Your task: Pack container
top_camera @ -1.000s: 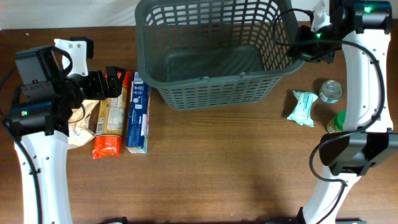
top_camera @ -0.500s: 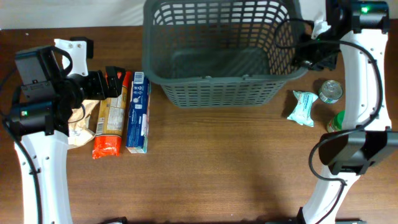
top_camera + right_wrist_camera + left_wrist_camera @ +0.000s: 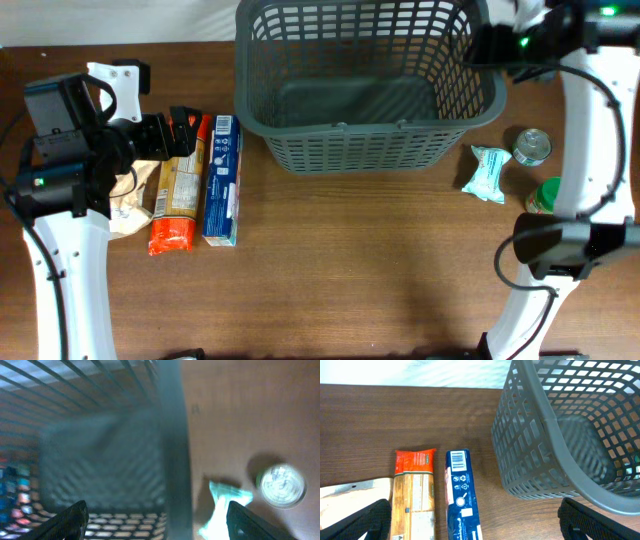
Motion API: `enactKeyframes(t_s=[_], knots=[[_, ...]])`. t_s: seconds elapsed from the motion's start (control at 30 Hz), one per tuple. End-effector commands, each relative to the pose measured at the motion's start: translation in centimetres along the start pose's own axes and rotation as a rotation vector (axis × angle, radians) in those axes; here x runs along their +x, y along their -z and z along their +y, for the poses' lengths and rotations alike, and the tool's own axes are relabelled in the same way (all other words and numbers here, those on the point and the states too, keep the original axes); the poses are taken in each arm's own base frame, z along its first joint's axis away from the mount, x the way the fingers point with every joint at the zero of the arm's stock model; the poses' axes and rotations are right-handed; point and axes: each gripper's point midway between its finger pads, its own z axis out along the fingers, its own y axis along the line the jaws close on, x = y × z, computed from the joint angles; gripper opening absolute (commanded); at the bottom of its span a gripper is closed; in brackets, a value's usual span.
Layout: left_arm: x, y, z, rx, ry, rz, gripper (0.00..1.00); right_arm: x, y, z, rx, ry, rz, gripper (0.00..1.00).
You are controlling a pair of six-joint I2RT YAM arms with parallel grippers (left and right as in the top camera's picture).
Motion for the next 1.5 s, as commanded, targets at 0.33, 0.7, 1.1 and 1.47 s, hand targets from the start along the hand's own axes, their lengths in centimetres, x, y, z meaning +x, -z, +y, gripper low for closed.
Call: enactKeyframes(t_s=[0.33,0.7,1.1,1.47], knots=[[-2.1,0.5,-0.3,0.013,-0.008,-0.072,0.99,-1.9,24.0,-8.6,0.295,-0.188,-0.561,0.93],[-0.8,-0.1,-0.2,0.019,-0.001,-0.021,0.99,2.9,20.8,-18.8,0.229,-0.514,-0.377,0.99],[13.4,-9.3,2.4,0.028,0.080,0.601,0.79,7.6,12.6,-20.7,0.168,-0.652,-0.093,0.99],[20.0,-14.4,2.9,-0.147,-0.102,0.879,0.77,9.6,10.4,-21.0,0.154,-0.694,-0.003,0.99]])
